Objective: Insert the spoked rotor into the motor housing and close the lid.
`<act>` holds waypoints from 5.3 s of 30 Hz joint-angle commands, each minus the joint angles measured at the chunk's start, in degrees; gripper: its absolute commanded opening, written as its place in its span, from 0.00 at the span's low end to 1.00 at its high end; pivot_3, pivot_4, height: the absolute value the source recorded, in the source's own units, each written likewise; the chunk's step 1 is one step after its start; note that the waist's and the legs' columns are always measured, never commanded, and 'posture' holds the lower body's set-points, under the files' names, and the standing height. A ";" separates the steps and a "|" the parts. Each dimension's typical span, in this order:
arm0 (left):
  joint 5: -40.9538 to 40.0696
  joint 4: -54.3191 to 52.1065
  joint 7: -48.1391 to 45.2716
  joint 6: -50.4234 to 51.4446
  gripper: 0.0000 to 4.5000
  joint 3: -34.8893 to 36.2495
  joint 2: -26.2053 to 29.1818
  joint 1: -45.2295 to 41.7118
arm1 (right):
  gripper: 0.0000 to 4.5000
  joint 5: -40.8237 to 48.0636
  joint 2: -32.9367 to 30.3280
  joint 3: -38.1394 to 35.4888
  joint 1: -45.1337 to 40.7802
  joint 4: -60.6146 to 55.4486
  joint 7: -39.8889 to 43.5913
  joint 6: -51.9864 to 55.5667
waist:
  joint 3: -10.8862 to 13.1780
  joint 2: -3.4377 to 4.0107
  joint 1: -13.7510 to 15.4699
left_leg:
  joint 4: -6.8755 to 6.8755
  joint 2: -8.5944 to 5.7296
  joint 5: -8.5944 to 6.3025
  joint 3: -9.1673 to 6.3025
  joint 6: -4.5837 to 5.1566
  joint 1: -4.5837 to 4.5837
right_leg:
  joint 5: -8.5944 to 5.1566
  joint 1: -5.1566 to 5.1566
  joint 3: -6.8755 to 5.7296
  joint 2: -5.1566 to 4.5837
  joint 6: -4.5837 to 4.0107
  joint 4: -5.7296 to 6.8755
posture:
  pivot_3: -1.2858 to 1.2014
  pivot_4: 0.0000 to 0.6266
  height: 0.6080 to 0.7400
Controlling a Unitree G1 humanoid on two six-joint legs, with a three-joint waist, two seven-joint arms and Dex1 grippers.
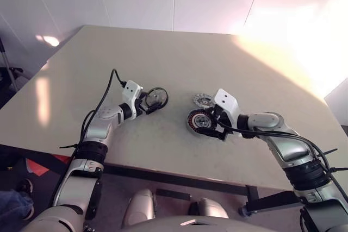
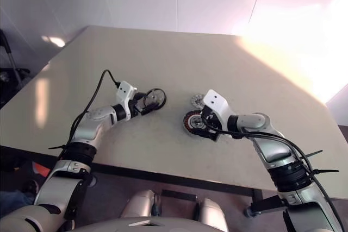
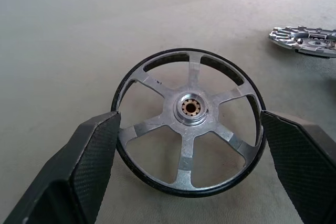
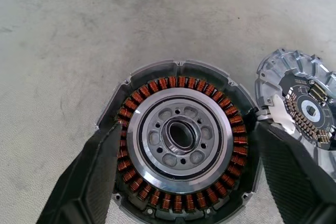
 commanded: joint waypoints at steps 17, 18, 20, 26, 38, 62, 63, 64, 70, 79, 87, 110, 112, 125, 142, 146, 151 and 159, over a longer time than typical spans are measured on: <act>0.08 -0.05 0.25 -1.59 1.00 0.55 0.26 -1.36 | 0.63 1.82 0.11 -2.12 -2.68 -0.33 0.35 -1.81 | 0.00 0.00 -0.01 | 0.00 0.00 0.00 0.00 0.00 0.00 | 0.00 -0.01 0.00 0.00 0.00 0.02 | 0.52 0.00 1.00; 0.09 -0.07 0.25 -1.59 1.00 0.55 0.27 -1.36 | 0.55 1.73 0.09 -2.00 -2.61 -0.30 0.38 -1.85 | 0.00 0.00 -0.01 | 0.00 0.00 0.00 0.00 0.00 0.00 | 0.00 -0.01 0.00 0.00 0.00 0.02 | 0.52 0.00 1.00; 0.12 -0.07 0.25 -1.61 1.00 0.57 0.27 -1.36 | 0.39 1.60 0.05 -1.83 -2.44 -0.36 0.40 -1.97 | 0.00 0.00 -0.01 | 0.00 0.00 0.00 0.00 0.00 0.00 | 0.00 0.00 0.00 0.00 0.00 0.01 | 0.52 0.00 1.00; 0.18 -0.08 0.27 -1.75 1.00 0.64 0.30 -1.35 | 0.25 1.81 0.14 -2.00 -2.54 -0.28 0.38 -1.92 | 0.00 0.00 -0.01 | 0.00 0.00 0.00 0.00 0.00 0.00 | 0.00 -0.01 0.00 0.00 0.00 0.01 | 0.52 0.00 1.00; 0.32 0.84 0.36 -1.99 1.00 0.73 0.25 -1.83 | 0.01 1.26 0.13 -1.75 -2.71 0.16 0.43 -2.27 | 0.00 0.00 -0.01 | 0.00 0.00 0.00 0.00 0.00 0.00 | 0.00 0.00 0.00 0.00 0.00 0.01 | 0.52 0.00 1.00; 0.42 1.32 0.69 -2.27 1.00 1.06 0.37 -1.64 | 0.01 2.94 -0.17 -2.86 -2.52 -2.41 1.46 -1.35 | -0.05 -0.06 -0.06 | -0.05 0.00 0.02 0.00 -0.04 0.12 | 0.00 0.10 0.00 0.00 0.01 0.01 | 0.52 0.00 1.00; 0.43 1.35 0.68 -2.28 1.00 1.05 0.33 -1.66 | 0.01 2.97 -0.25 -2.81 -2.50 -2.77 1.40 -1.10 | -0.05 -0.06 -0.06 | -0.06 0.00 0.02 0.00 -0.03 0.09 | 0.00 0.07 0.00 0.00 0.01 0.01 | 0.52 0.00 1.00; 0.42 1.36 0.69 -2.27 1.00 1.06 0.29 -1.68 | 0.01 2.91 -0.32 -2.73 -2.44 -2.97 1.32 -0.88 | -0.05 -0.06 -0.06 | -0.06 0.00 0.02 0.00 -0.02 0.06 | 0.00 0.04 0.00 0.00 0.01 0.00 | 0.52 0.00 1.00; 0.42 1.51 0.75 -2.33 1.00 1.14 0.21 -1.67 | 0.01 2.25 -0.11 -1.58 -1.66 -2.11 1.17 -0.50 | -0.05 -0.06 -0.04 | -0.04 0.00 0.02 0.00 -0.03 0.11 | 0.00 0.11 -0.01 0.00 0.01 -0.02 | 0.52 0.00 1.00; 0.20 1.37 1.08 -2.51 1.00 1.84 0.71 -1.31 | 0.01 0.05 1.55 0.96 -0.05 2.75 -0.29 -1.71 | -0.05 -0.06 -0.07 | -0.06 0.00 0.02 0.00 -0.04 0.17 | 0.00 0.15 0.00 0.00 0.02 -0.03 | 0.52 0.00 1.00; 0.27 1.75 1.05 -2.76 1.00 1.78 0.54 -1.50 | 0.01 2.02 0.89 -1.76 -2.38 -0.19 0.19 -1.53 | -0.05 -0.05 -0.06 | -0.06 0.00 0.02 0.00 -0.05 0.25 | 0.00 0.23 0.00 0.00 0.02 -0.03 | 0.52 0.00 1.00; 0.22 2.21 1.19 -2.88 1.00 2.18 1.02 -1.49 | 0.01 0.51 1.32 -0.44 -0.23 2.01 -1.39 -1.58 | -0.06 -0.06 -0.10 | -0.08 0.00 0.03 0.00 -0.06 0.36 | -0.01 0.31 0.00 0.00 0.02 -0.05 | 0.52 0.00 1.00; 0.25 2.23 1.24 -2.90 1.00 2.20 1.01 -1.46 | 0.01 1.10 0.92 -1.08 -0.84 0.72 -1.03 -1.53 | -0.06 -0.06 -0.09 | -0.07 0.00 0.03 0.00 -0.07 0.38 | -0.01 0.34 0.00 0.00 0.03 -0.05 | 0.52 0.00 1.00; 0.23 2.23 1.40 -2.96 1.00 2.13 0.82 -1.36 | 0.01 3.25 -0.98 -3.37 -3.97 -4.82 -0.30 0.58 | -0.05 -0.05 0.00 | -0.16 -0.01 0.02 0.01 -0.04 0.09 | -0.02 0.06 -0.01 0.00 0.04 -0.07 | 0.52 0.00 1.00; 0.11 1.95 1.69 -2.65 1.00 2.35 0.99 -1.23 | 0.01 1.90 1.16 -2.49 -1.77 -0.04 -1.97 -1.16 | -0.12 0.00 -0.12 | -0.15 -0.01 0.03 0.01 -0.08 0.36 | -0.02 0.31 0.00 0.00 0.05 -0.10 | 0.52 0.00 1.00; -1.22 1.97 3.02 -1.48 1.00 3.82 0.20 -1.29 | 0.01 2.95 0.81 -4.18 -3.47 -2.53 -2.13 -0.70 | -0.11 0.00 -0.12 | -0.16 -0.01 0.04 0.01 -0.08 0.18 | -0.02 0.13 0.00 0.00 0.04 -0.06 | 0.52 0.00 1.00; -5.53 1.47 4.68 4.41 1.00 7.93 -0.48 -1.89 | 0.01 3.47 0.62 -5.85 -5.47 -3.60 -2.32 -0.13 | -0.11 0.00 -0.08 | -0.16 -0.01 0.03 0.01 -0.07 0.14 | -0.02 0.10 0.00 0.00 0.04 -0.07 | 0.52 0.00 1.00; -13.30 4.62 7.16 19.40 1.00 14.28 -1.14 -5.16 | 0.01 3.18 1.42 -5.50 -5.95 -2.77 -3.27 -0.47 | -0.11 0.00 -0.06 | -0.15 -0.02 0.03 0.01 -0.07 0.16 | -0.02 0.12 0.00 0.00 0.04 -0.07 | 0.52 0.00 1.00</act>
